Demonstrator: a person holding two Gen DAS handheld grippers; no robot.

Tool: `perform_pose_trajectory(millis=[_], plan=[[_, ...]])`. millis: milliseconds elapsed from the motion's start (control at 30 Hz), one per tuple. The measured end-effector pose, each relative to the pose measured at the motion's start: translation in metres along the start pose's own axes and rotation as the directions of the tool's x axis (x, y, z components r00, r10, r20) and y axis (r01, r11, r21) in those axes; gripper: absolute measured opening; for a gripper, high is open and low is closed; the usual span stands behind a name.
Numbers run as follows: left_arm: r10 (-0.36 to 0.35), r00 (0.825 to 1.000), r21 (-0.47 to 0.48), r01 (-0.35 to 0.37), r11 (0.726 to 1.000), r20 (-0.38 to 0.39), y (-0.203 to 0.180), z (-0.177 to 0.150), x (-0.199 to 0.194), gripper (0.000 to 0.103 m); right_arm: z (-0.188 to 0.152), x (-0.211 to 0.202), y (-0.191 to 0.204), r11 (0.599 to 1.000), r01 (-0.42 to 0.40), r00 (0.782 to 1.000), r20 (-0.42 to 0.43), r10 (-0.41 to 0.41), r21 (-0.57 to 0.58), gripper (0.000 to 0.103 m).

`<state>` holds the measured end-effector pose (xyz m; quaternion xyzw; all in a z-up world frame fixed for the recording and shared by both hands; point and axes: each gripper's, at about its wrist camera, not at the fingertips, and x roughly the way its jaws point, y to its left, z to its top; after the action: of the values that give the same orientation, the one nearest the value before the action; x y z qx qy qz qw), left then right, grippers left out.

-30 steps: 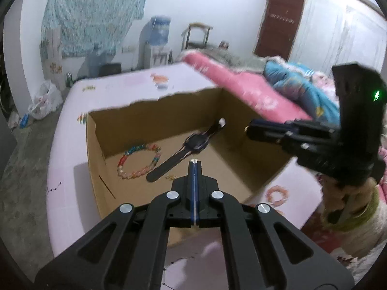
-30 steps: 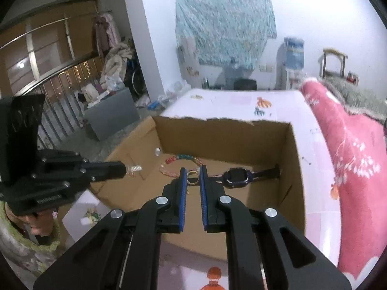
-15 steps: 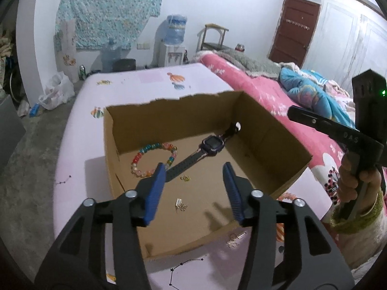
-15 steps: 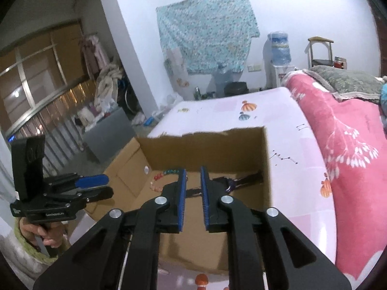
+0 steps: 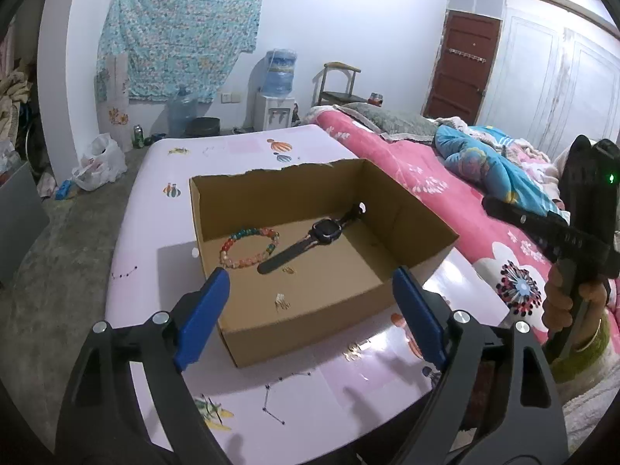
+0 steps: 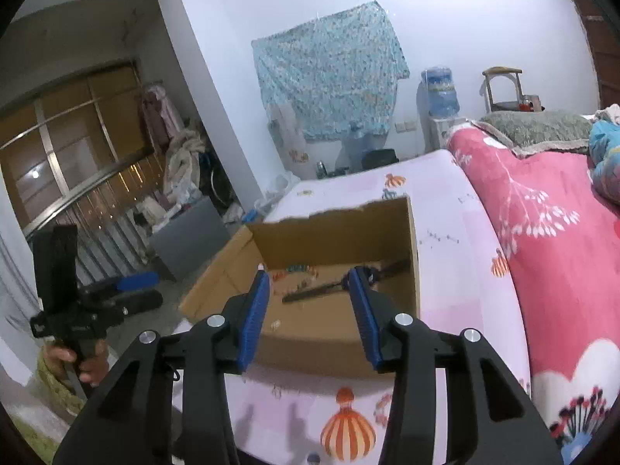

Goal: Organize jewelry
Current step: 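Open both grippers over the box to drop the gold pieces, then withdraw both open grippers from the box back over the table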

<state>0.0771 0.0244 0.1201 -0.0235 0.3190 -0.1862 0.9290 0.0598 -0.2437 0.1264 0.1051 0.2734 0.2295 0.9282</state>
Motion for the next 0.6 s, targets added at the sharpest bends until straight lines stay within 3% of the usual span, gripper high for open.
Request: perform_pose_trajectory(millis=[200, 400, 533, 600], plan=[[-0.028, 1.000, -0.010, 0.028, 1.000, -0.014, -0.003, -0.019, -0.010, 0.087, -0.026, -0.001, 0.009, 0.999, -0.039, 0.997, -0.073, 0.038, -0.007, 0.042], [-0.010, 0.990, -0.051, 0.003, 0.999, -0.143, -0.001, -0.057, 0.016, 0.088, -0.071, 0.036, 0.019, 1.000, -0.012, 0.971, -0.239, 0.007, -0.023, 0.042], [0.062, 0.954, -0.062, -0.084, 0.995, -0.293, 0.004, -0.084, 0.059, 0.088, -0.095, 0.068, 0.034, 0.994, 0.065, 0.936, -0.339, -0.093, -0.092, 0.043], [0.073, 0.938, -0.084, -0.107, 0.991, -0.338, 0.010, -0.093, 0.075, 0.088, -0.104, 0.081, 0.042, 0.981, 0.117, 0.916, -0.364, -0.168, -0.157, 0.053]])
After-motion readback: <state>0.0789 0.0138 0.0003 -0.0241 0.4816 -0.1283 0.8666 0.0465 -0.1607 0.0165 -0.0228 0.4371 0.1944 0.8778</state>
